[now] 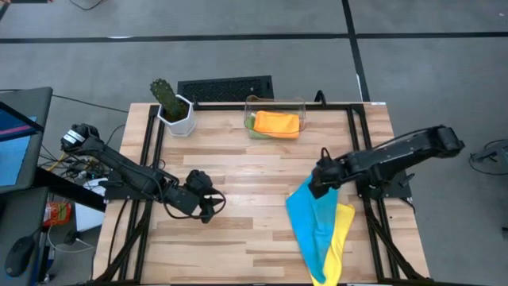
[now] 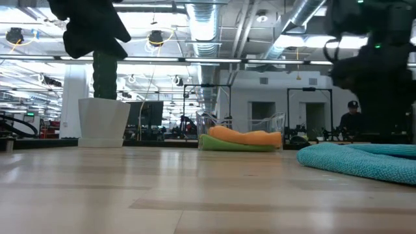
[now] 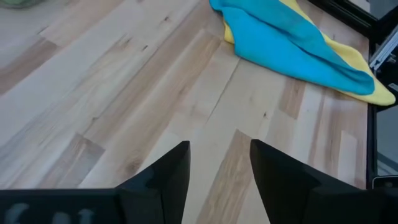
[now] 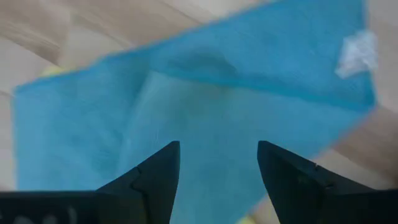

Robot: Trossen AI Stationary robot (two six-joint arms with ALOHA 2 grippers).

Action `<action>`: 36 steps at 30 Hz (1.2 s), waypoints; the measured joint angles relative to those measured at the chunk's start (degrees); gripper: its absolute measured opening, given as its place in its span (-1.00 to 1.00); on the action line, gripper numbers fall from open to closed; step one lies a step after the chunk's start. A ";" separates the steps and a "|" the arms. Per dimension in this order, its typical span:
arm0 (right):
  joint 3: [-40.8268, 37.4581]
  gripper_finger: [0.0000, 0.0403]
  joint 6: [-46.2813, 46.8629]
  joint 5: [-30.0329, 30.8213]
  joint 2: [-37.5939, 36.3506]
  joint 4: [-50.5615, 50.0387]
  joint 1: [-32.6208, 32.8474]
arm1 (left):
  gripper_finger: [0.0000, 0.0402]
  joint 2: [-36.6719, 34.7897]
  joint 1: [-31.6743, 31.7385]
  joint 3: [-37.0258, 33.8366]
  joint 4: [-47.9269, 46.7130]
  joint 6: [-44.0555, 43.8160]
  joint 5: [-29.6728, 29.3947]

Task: Fold microfiber towels
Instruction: Fold the blue towel

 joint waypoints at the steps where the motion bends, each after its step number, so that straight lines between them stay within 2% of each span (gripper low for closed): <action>1: 0.54 0.17 -1.20 -0.04 0.87 1.38 -0.58 | -0.20 0.00 0.00 0.00 -0.19 -0.02 -0.02; 9: 4.71 0.09 -6.21 -0.39 10.37 4.21 -0.53 | -0.20 0.00 0.02 0.00 -1.29 -2.60 0.12; 15: 6.09 0.05 -6.45 -0.46 14.99 4.38 1.22 | -0.20 0.00 0.02 0.00 -1.39 -2.68 0.66; 22: 8.94 0.03 -4.75 -1.21 16.12 4.23 4.14 | -0.20 0.00 0.02 0.00 -1.48 -3.17 0.63; 30: 9.80 -0.04 -0.57 1.13 18.73 2.29 7.87 | -0.20 0.00 0.00 0.00 -1.52 -3.22 -0.33; 33: 9.77 -0.09 -0.44 0.38 21.24 1.10 8.08 | -0.20 0.00 0.00 0.00 -1.51 -3.42 -0.27; 36: 9.77 -0.25 -0.39 -1.58 21.78 0.97 8.30 | -0.20 0.00 0.00 0.00 -1.60 -3.70 -0.26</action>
